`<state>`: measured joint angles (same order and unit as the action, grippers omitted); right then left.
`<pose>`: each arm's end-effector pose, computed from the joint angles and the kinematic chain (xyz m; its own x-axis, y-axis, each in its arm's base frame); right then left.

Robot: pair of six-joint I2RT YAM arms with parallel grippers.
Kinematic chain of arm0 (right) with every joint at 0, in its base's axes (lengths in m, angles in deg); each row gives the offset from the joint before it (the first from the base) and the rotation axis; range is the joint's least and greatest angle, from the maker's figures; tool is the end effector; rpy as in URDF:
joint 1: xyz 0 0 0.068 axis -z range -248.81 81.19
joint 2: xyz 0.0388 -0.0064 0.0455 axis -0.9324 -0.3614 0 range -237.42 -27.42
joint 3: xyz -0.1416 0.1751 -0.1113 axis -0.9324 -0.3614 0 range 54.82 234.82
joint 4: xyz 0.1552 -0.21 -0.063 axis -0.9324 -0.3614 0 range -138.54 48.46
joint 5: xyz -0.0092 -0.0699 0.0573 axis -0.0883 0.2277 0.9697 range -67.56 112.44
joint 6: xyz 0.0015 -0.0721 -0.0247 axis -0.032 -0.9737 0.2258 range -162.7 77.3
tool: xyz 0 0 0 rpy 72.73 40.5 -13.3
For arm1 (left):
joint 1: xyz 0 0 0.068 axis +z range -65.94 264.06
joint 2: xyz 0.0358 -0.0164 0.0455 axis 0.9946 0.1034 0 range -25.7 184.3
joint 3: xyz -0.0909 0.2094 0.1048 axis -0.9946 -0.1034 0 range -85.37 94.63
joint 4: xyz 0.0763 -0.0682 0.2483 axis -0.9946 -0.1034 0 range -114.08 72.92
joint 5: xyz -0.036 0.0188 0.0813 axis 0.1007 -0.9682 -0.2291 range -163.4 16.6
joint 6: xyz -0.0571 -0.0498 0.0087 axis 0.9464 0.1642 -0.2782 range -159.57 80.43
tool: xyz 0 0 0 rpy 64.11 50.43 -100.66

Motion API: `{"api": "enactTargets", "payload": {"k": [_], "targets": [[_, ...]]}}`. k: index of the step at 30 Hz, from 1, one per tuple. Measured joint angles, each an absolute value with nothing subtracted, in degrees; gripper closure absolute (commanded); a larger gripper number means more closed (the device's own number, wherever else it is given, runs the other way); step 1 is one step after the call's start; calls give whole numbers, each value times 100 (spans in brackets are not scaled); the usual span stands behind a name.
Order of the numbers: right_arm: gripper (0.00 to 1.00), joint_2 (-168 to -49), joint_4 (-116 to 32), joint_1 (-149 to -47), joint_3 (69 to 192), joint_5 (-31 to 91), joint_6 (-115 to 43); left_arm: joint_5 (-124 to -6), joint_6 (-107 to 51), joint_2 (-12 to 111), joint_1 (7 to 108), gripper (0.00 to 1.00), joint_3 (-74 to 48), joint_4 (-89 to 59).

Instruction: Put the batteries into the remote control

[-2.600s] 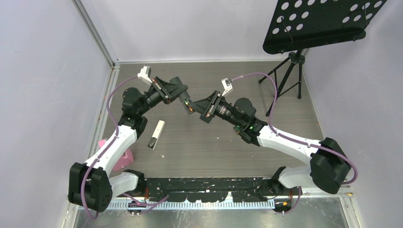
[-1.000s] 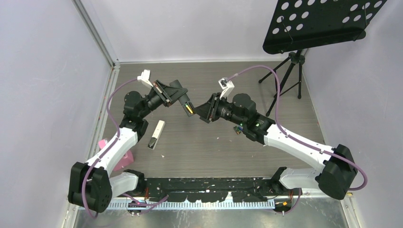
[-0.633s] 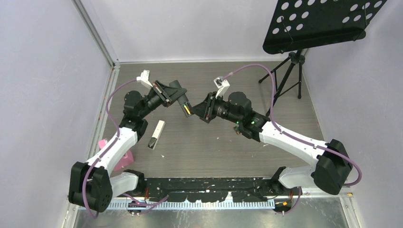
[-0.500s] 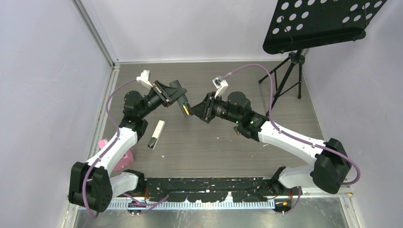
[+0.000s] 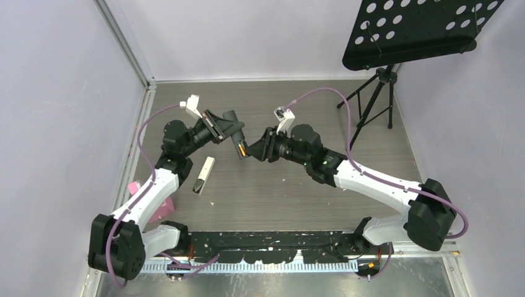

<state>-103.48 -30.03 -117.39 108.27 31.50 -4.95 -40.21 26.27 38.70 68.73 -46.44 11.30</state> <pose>0.2260 0.2716 0.2797 -0.6166 0.2149 -0.7573 -0.5883 0.5134 0.6247 0.2775 -0.1127 0.2835 -0.6629 -0.6099 -0.4342 0.3511 0.2590 -0.8998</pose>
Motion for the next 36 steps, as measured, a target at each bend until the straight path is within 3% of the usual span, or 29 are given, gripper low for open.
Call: {"api": "enactTargets", "payload": {"k": [5,14,20,29,36], "targets": [[43,-10037,-3169,-11798,10423,2940,-519,-3828,1727,3568,6759,100,-4731,671],[39,-9873,-3178,-11756,10172,3098,-853,-3586,387,3444,6635,100,-4724,-341],[39,-10146,-3136,-11874,10172,3109,-1015,-3889,-4,3737,6464,100,-4609,-905],[53,-10658,-3224,-12137,9918,2079,-822,-5887,-411,5295,5343,100,-3520,-2466],[53,-10892,-3335,-12126,9448,1506,-328,-7306,-266,6497,4630,100,-2644,-3484]]}}
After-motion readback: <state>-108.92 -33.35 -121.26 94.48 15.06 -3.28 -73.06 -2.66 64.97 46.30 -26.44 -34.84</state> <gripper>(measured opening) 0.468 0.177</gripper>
